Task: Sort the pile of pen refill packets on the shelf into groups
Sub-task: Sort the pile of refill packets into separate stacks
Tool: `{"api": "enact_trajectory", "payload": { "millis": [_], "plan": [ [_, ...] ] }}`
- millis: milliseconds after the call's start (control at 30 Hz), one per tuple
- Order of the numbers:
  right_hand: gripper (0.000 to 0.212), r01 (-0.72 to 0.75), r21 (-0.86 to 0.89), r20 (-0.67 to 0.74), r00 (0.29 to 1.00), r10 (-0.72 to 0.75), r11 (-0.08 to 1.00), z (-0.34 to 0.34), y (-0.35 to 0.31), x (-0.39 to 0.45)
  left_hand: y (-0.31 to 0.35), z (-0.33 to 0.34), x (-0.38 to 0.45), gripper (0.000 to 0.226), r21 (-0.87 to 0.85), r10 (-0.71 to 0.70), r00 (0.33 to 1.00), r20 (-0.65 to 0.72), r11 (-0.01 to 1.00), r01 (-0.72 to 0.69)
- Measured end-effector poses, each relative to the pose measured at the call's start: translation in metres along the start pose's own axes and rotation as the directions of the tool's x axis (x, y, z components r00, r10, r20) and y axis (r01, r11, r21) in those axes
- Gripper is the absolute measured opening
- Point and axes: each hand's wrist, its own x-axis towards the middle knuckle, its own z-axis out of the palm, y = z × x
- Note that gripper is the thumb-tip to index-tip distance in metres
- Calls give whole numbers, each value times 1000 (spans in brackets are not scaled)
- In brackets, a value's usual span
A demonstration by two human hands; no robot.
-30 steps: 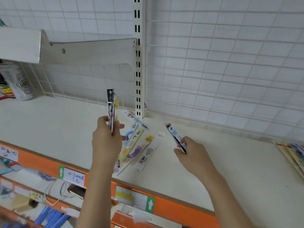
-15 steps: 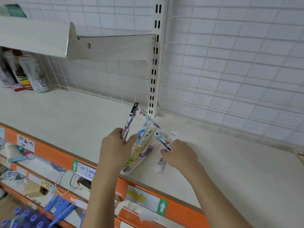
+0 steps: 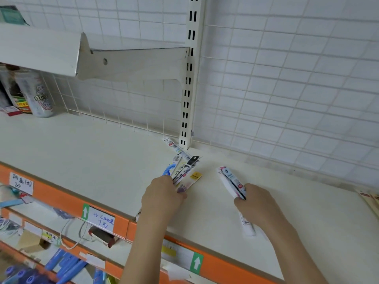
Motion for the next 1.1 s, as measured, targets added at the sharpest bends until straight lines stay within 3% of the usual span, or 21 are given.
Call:
{"api": "enact_trajectory", "payload": {
  "millis": [133, 267, 633, 767, 867, 1000, 1100],
  "plan": [
    [11, -16, 58, -58, 998, 20, 998, -7, 11, -3, 8, 6, -1, 29, 119, 13, 1000, 0, 993, -13],
    [11, -63, 158, -62, 995, 73, 985, -9, 21, -9, 14, 5, -3, 15, 144, 46, 999, -3, 988, -45],
    [21, -8, 163, -74, 997, 20, 987, -1, 15, -8, 4, -32, -8, 34, -200, 101, 983, -156, 971, -132],
    [11, 36, 168, -50, 998, -28, 985, 7, 7, -3, -6, -44, -13, 21, -440, 65, 977, -203, 885, -150],
    [10, 62, 165, -38, 998, -56, 984, 11, -2, -1, -7, -56, -18, 28, -570, 38, 973, -227, 805, -164],
    [15, 105, 95, -7, 994, -105, 990, 17, -18, 1, -14, -62, -20, 30, -428, 14, 946, -324, 889, -160],
    [15, 120, 19, 20, 992, -121, 993, 23, -33, 5, -26, -61, -19, 29, -325, 8, 953, -304, 939, -111]
  ]
}}
